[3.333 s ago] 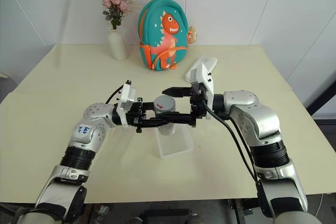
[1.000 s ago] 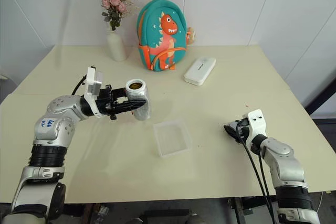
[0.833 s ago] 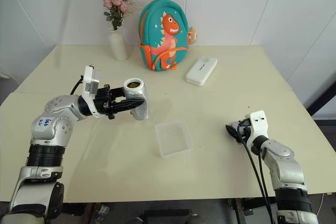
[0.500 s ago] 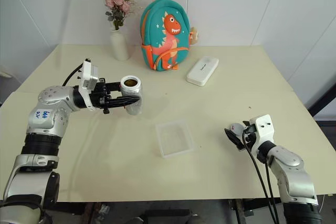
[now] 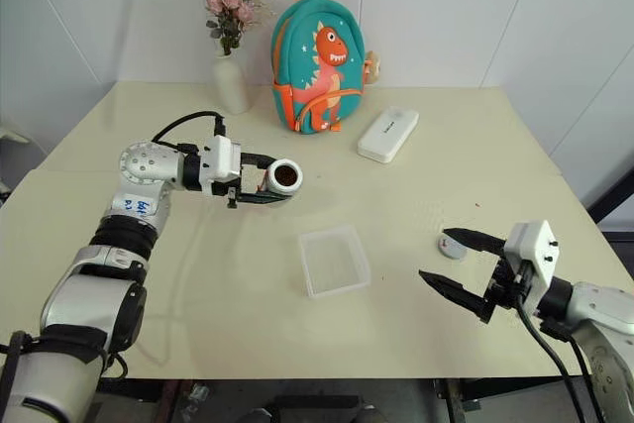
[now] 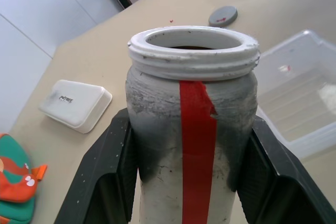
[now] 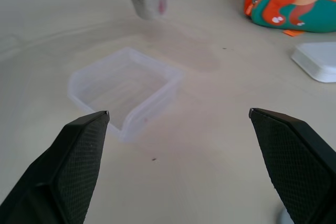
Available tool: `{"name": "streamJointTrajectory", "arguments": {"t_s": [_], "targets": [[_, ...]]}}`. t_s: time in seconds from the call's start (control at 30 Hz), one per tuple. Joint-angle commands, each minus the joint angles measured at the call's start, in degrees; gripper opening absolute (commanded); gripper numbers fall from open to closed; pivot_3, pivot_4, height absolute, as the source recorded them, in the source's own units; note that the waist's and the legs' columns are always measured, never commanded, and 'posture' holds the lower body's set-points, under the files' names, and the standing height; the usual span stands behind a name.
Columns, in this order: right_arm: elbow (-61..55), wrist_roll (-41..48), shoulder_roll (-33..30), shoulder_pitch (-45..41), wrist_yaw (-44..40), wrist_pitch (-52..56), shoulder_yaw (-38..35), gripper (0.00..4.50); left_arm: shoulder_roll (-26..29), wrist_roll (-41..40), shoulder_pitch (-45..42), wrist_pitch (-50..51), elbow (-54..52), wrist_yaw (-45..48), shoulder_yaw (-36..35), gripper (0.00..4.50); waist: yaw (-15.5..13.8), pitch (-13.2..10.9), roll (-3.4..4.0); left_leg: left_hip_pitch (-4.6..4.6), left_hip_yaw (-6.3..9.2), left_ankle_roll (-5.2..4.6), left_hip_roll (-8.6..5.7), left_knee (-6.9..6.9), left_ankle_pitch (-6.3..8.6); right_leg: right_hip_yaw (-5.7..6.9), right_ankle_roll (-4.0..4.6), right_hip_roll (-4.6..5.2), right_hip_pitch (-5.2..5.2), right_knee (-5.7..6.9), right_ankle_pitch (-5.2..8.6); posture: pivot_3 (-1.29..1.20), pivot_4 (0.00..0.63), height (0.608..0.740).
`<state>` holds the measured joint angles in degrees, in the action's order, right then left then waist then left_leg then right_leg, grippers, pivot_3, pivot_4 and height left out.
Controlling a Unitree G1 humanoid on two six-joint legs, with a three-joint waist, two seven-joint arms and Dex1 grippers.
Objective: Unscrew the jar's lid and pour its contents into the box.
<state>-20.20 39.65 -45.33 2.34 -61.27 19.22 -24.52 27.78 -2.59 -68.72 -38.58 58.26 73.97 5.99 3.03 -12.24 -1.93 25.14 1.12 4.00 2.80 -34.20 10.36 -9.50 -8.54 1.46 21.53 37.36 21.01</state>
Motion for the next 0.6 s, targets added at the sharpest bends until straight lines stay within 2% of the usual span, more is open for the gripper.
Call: {"name": "streamJointTrajectory", "arguments": {"t_s": [0.03, 0.13, 0.23, 0.43, 0.53, 0.6], "targets": [[-1.5, 2.4, -2.4, 1.3, -2.2, 0.5, -4.4, 4.49, -1.8, 4.3, -4.6, -12.2, 3.7, -3.2, 1.9, 2.05, -0.1, 0.0, -0.02, 0.01, 0.00, -0.01, 0.00, 0.00, 0.00, 0.00, 0.00, 0.00, -0.01, -0.03, 0.00, 0.00, 0.150, 0.740], [-1.9, 2.4, -2.2, 2.0, -0.5, 0.8, -6.1, 4.49, -3.8, 7.3, -6.8, -20.4, 6.1, -5.0, 3.9, 2.05, -0.4, 0.0, -0.02, 0.04, 0.00, -0.03, 0.00, 0.03, 0.02, 0.00, -0.01, 0.00, -0.01, -0.11, 0.00, 0.00, 0.150, 0.740], [-2.4, 2.7, -1.6, 1.8, 1.2, 1.0, -6.5, 4.49, -4.8, 9.2, -8.0, -24.0, 7.9, -7.2, 4.8, 2.05, -0.1, 0.0, -0.02, 0.04, -0.02, -0.04, 0.00, 0.05, 0.03, -0.03, -0.01, 0.00, -0.01, -0.15, 0.00, 0.00, 0.150, 0.740], [-4.9, 2.8, -0.4, 3.1, 5.2, 1.8, -6.1, 4.49, -5.5, 19.0, -11.1, -34.2, 8.8, -17.3, 9.4, 2.05, 0.0, 0.0, -0.05, 0.04, -0.02, -0.05, -0.01, 0.04, 0.03, -0.05, -0.03, 0.00, 0.00, -0.13, -0.01, 0.00, 0.150, 0.740], [-4.9, 2.7, -0.7, 3.2, 5.7, 2.0, -5.9, 4.49, -3.8, 30.3, -12.6, -36.2, 7.4, -29.9, 12.3, 2.05, 0.0, 0.0, -0.06, 0.05, -0.03, -0.04, -0.02, 0.02, 0.03, -0.07, -0.06, 0.00, 0.00, -0.15, -0.03, 0.00, 0.150, 0.740], [-4.5, 2.5, -0.9, 2.4, 6.1, 2.1, -5.3, 4.49, -2.1, 45.0, -13.7, -34.5, 3.2, -47.4, 16.9, 2.05, 0.0, -0.1, -0.09, 0.03, -0.02, -0.05, -0.02, 0.01, 0.03, -0.08, -0.07, 0.00, 0.00, -0.13, -0.03, 0.00, 0.150, 0.740]]}}
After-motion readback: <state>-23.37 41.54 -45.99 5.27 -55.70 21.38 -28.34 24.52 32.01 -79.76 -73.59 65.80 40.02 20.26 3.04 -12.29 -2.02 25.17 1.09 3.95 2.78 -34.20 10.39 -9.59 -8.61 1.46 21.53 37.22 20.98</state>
